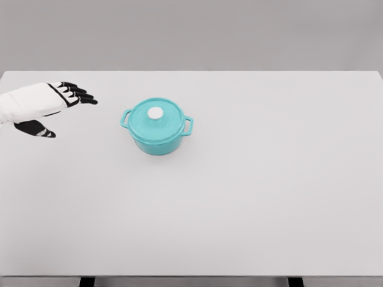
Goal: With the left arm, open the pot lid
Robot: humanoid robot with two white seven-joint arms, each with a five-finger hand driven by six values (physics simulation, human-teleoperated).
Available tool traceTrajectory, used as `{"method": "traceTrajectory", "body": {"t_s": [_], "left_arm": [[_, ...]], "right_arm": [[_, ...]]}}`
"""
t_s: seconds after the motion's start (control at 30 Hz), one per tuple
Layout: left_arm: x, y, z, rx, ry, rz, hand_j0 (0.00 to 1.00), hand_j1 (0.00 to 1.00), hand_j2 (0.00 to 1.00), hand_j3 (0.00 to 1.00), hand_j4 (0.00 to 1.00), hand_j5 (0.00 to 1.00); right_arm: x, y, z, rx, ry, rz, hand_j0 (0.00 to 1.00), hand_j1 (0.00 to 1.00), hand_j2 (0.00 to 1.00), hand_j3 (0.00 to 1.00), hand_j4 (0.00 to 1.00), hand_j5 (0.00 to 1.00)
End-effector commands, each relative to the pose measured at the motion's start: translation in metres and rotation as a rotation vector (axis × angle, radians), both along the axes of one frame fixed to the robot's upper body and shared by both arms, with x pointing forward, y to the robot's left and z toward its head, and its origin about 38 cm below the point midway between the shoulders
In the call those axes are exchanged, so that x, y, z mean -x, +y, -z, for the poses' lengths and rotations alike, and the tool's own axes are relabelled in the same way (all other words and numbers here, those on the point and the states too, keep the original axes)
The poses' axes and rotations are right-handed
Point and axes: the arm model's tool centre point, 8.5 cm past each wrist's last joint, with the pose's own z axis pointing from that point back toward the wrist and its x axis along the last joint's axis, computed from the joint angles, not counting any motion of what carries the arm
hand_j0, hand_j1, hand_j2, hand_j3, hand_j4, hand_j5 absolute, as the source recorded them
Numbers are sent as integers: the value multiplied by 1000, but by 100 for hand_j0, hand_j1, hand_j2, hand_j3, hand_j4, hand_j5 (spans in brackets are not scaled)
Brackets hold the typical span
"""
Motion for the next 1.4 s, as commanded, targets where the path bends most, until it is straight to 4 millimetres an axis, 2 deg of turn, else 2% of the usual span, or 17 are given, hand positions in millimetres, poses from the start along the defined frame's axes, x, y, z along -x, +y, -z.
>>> {"method": "traceTrajectory", "body": {"t_s": [0.0, 0.17, 0.2, 0.43, 0.47, 0.5, 0.53, 0.6, 0.63, 0.67, 0.87, 0.97, 1.03, 1.2, 1.37], "left_arm": [[1, -8, 4, -2, 6, 19, 100, 100, 100, 100, 100, 100], [1, -9, 7, -6, 13, 22, 100, 100, 100, 100, 100, 100], [-2, -22, 10, 9, 17, 46, 100, 100, 100, 100, 100, 100], [-11, -54, 10, -61, 51, 141, 100, 100, 100, 100, 100, 100], [-25, -63, -3, -118, 47, 170, 100, 100, 100, 100, 100, 100], [-37, -61, -12, -151, 44, 159, 100, 100, 100, 100, 100, 100], [-47, -71, -8, -175, 63, 174, 100, 100, 100, 100, 100, 100], [-65, -129, -14, -197, 52, 280, 100, 100, 100, 100, 100, 100], [-73, -145, -13, -210, 58, 298, 100, 100, 100, 100, 100, 100], [-76, -149, -11, -212, 62, 300, 100, 100, 100, 100, 100, 100], [-80, -152, -28, -211, 32, 301, 100, 100, 100, 100, 100, 100], [-79, -170, -14, -236, 62, 341, 100, 100, 100, 100, 100, 100], [-80, -178, -12, -232, 65, 351, 100, 100, 100, 100, 100, 100], [-78, -184, -5, -242, 77, 367, 93, 93, 93, 93, 93, 93], [-86, -181, 2, -245, 98, 340, 93, 93, 93, 93, 93, 93]], "right_arm": [[0, 0, 0, -3, -1, 0, 100, 100, 100, 100, 100, 100], [5, -1, 0, 6, 7, 1, 100, 100, 100, 100, 100, 100], [5, -1, 0, 5, 6, 1, 100, 100, 100, 100, 100, 100], [5, -1, 0, 5, 6, 1, 100, 100, 100, 100, 100, 100], [4, -1, 0, 6, 6, 1, 100, 100, 100, 100, 100, 100], [4, -1, 0, 6, 6, 1, 100, 100, 100, 100, 100, 100], [5, -1, 0, 5, 6, 1, 100, 100, 100, 100, 100, 100], [5, -1, 0, 6, 7, 1, 100, 100, 100, 100, 100, 100], [5, -1, 0, 6, 7, 1, 100, 100, 100, 100, 100, 100], [5, -1, 0, 6, 7, 1, 100, 100, 100, 100, 100, 100], [5, -1, 0, 5, 6, 1, 100, 100, 100, 100, 100, 100], [5, -1, 0, 6, 7, 1, 100, 100, 100, 100, 100, 100], [4, -1, 0, 6, 6, 1, 100, 100, 100, 100, 100, 100], [5, -1, 0, 5, 6, 1, 100, 100, 100, 100, 100, 100], [5, -1, 0, 6, 7, 1, 100, 100, 100, 100, 100, 100]]}}
